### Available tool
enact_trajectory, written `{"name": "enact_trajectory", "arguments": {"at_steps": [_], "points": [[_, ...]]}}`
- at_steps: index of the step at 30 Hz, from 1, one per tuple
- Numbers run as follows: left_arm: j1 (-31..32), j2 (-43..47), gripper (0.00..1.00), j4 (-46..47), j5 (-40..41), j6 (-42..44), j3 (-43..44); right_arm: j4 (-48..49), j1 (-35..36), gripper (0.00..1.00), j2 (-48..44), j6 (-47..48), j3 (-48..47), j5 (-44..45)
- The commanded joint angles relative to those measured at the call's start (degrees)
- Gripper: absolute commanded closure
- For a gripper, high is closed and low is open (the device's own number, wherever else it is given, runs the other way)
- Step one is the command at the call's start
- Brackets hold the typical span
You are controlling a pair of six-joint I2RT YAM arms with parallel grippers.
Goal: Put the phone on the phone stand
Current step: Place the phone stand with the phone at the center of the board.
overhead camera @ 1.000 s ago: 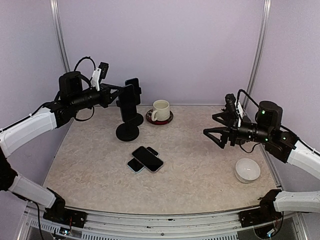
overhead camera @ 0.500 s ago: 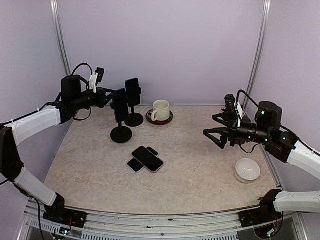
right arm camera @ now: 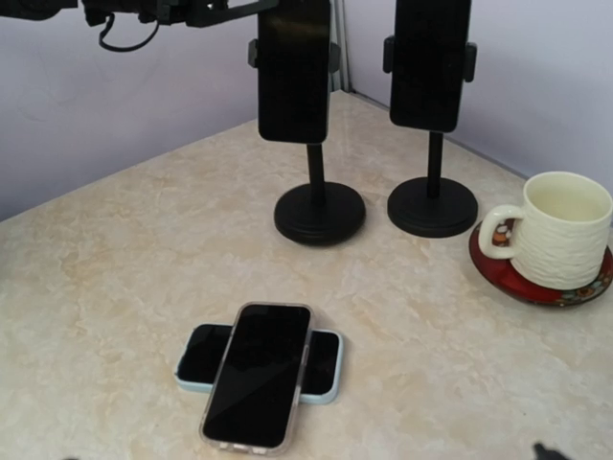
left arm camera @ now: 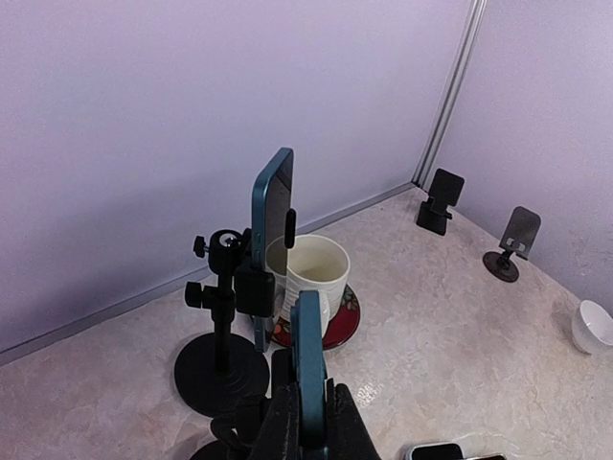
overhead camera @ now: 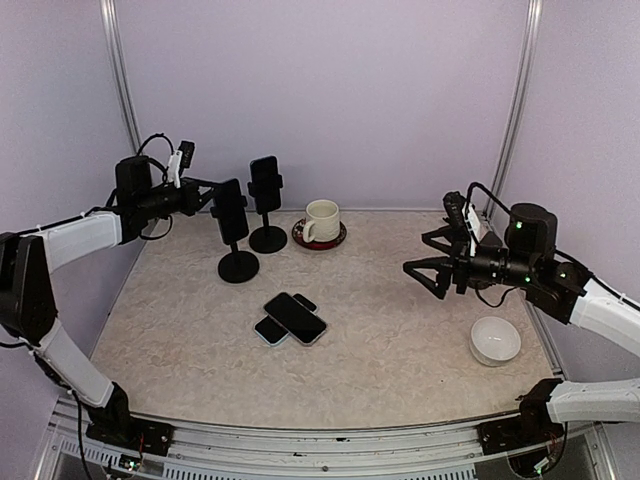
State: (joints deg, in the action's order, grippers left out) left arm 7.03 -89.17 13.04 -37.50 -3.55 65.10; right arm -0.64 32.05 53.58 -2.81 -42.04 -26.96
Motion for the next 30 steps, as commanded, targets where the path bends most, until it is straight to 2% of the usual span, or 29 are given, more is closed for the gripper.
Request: {"name": "enact_trajectory", "arguments": {"at_steps": [1,11,17,21,27,28,30], "points": [[-1.26,-0.48,1.0,7.45,-5.48,0.22,4.57,-0.29,-0.59,0.0,0.44,0.08,0.02,0.04],[-2.32,-3.87,1.0,4.55,-7.08,1.3,5.78,-0.41,-0.6,0.0,-0.42,-0.09,0.55,0.24],[-2.29,-4.13,0.88,3.2,-5.51,1.74,5.89,-0.88,-0.61,0.0,-1.63,-0.18,1.03,0.56],[-2.31,-3.75,0.71,2.91,-3.45,1.42,5.62,-0.93,-0.59,0.0,-2.33,-0.33,1.37,0.55],[-2.31,-2.78,0.69,3.03,-1.31,0.09,5.36,-1.18,-0.59,0.0,-3.18,-0.44,1.76,0.72],[-2.28,-2.38,0.67,3.46,-0.89,-0.44,5.2,-1.13,-0.59,0.0,-3.16,-0.52,1.83,0.69],[-2.29,-1.33,0.57,4.63,-0.14,-1.75,4.48,-1.15,-0.59,0.0,-3.12,-0.62,1.77,0.44]]}}
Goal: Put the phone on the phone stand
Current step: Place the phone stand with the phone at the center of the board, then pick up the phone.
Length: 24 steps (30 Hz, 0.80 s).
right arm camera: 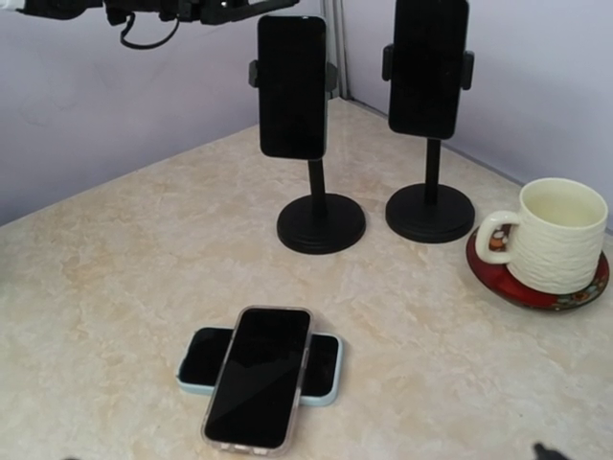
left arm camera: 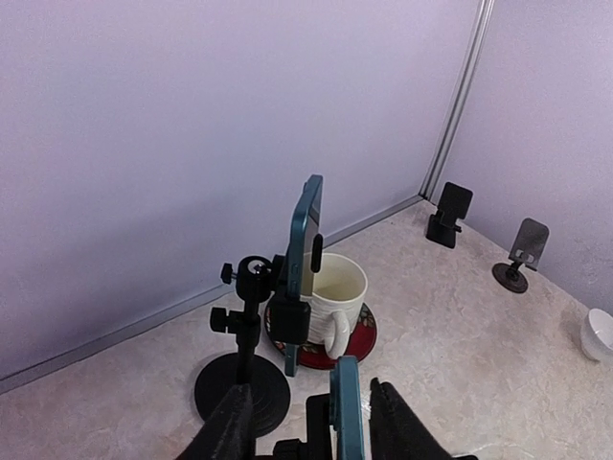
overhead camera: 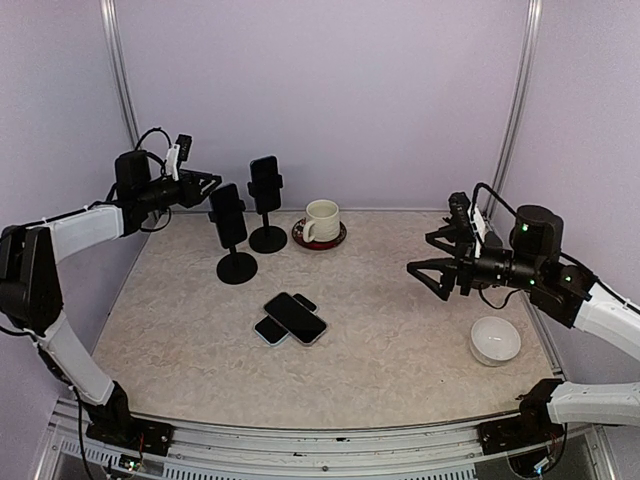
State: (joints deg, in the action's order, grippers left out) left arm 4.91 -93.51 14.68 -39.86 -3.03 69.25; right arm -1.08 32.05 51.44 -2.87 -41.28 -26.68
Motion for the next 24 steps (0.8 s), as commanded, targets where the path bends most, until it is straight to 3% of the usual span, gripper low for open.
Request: {"name": "enact_trajectory", "arguments": {"at_steps": [1,8,15,24], "points": [[-0.18,3.6,0.53,3.56,2.54,-2.97,0.15,-0.77,-0.59,0.0,-0.85,-0.56,0.98,0.14],[1.81,9.33,0.26,4.65,7.56,-6.67,-0.46,-0.09,-0.61,0.0,1.15,-1.36,0.53,-1.35],[9.1,16.47,0.03,3.69,15.84,-8.21,-2.43,2.95,-0.59,0.0,3.93,-2.84,0.65,-3.72],[21.08,21.85,0.01,3.33,23.04,-9.9,-9.01,6.2,-0.18,0.0,6.98,-4.64,0.88,-5.56]]}}
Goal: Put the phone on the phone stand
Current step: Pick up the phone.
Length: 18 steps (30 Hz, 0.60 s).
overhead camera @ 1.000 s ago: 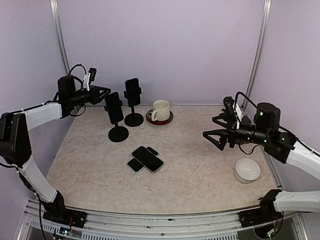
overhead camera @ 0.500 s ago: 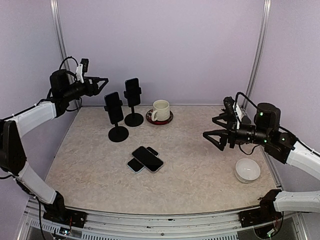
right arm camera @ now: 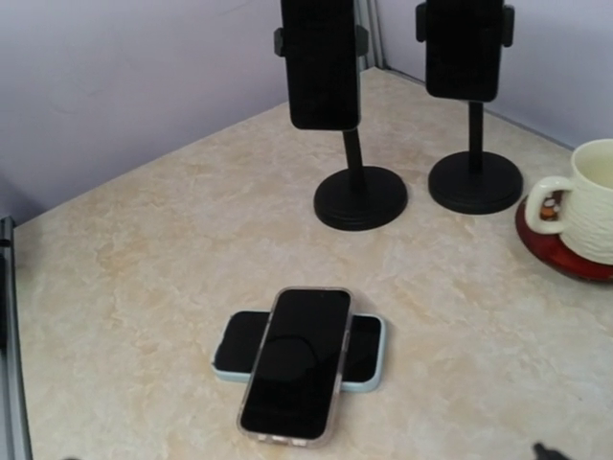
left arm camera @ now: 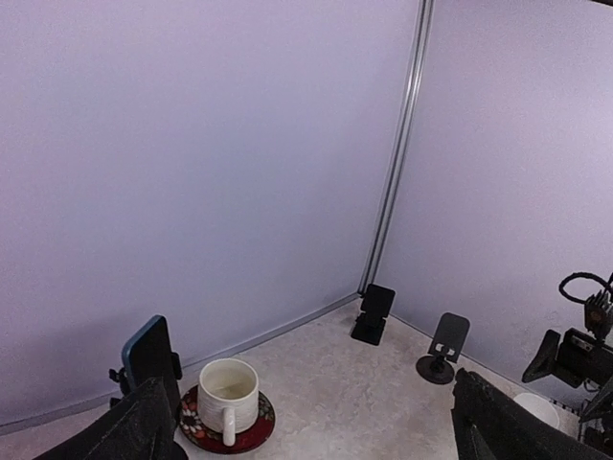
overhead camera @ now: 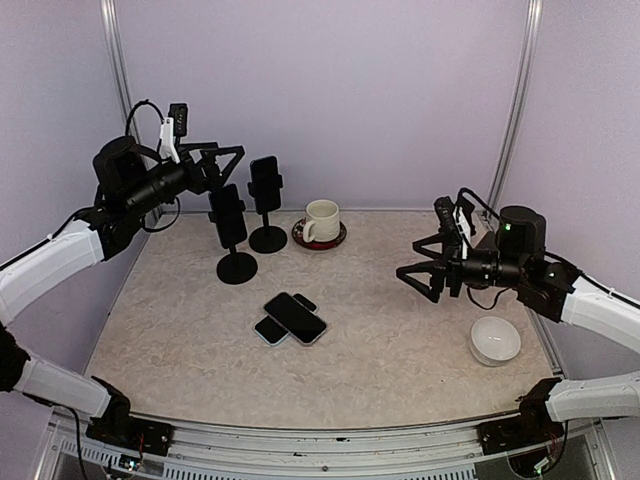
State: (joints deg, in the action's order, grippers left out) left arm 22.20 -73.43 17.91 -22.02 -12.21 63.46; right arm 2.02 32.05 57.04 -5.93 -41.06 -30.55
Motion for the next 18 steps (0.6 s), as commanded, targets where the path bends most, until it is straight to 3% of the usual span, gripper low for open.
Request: {"name": "enact_trajectory", "arguments": {"at_steps": [1,13,18], "points": [[4.93,2.25,0.01,0.18,6.42,-0.72,-4.09,3.4,0.08,0.0,1.76,-1.74,0.78,-1.93],[13.83,6.6,0.01,-0.78,15.69,-2.04,-11.76,1.75,8.28,0.0,7.58,0.79,-0.37,5.07],[15.02,8.02,0.01,-0.99,18.29,-2.78,-13.1,0.39,13.36,0.0,14.37,1.29,-3.01,9.8]]}}
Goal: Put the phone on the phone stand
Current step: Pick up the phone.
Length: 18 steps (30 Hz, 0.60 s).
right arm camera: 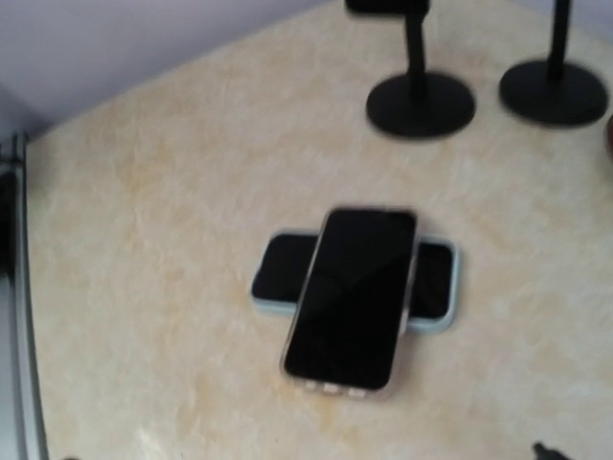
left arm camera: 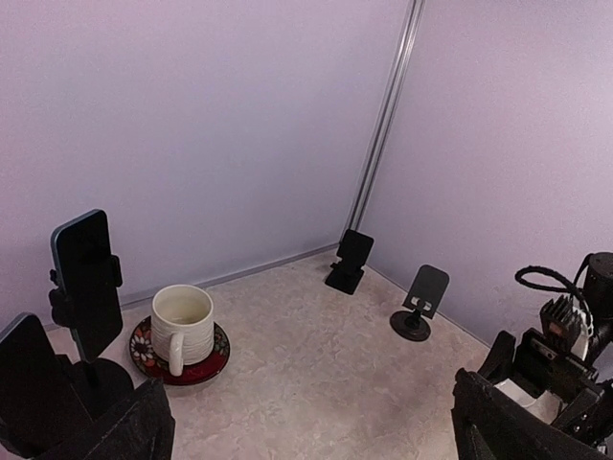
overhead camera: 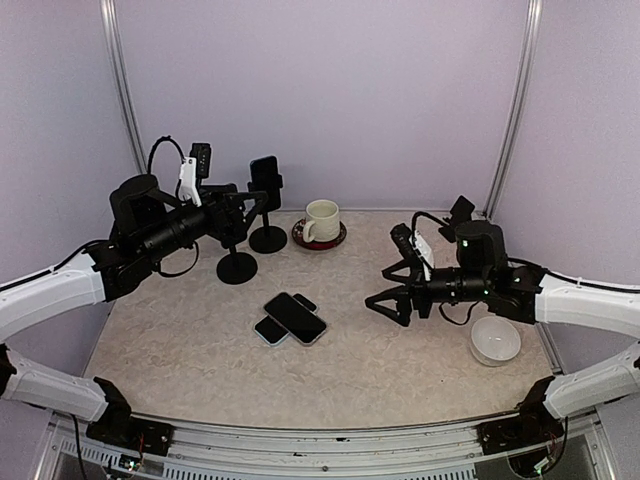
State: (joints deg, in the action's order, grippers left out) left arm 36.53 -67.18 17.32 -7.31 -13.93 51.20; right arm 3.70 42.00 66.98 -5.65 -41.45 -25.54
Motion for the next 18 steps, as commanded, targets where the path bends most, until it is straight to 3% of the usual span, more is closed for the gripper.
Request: {"name": "enact_trajectory", "arguments": {"at_steps": [1,18], "points": [[0.73,1.78,0.01,-0.58,3.55,-1.06,-0.85,-1.51,4.49,0.0,5.93,1.18,-3.42,5.71],[1.29,2.04,0.01,-0.99,3.65,-1.1,-2.62,-7.03,15.5,0.0,29.51,1.99,-18.77,15.8]]}}
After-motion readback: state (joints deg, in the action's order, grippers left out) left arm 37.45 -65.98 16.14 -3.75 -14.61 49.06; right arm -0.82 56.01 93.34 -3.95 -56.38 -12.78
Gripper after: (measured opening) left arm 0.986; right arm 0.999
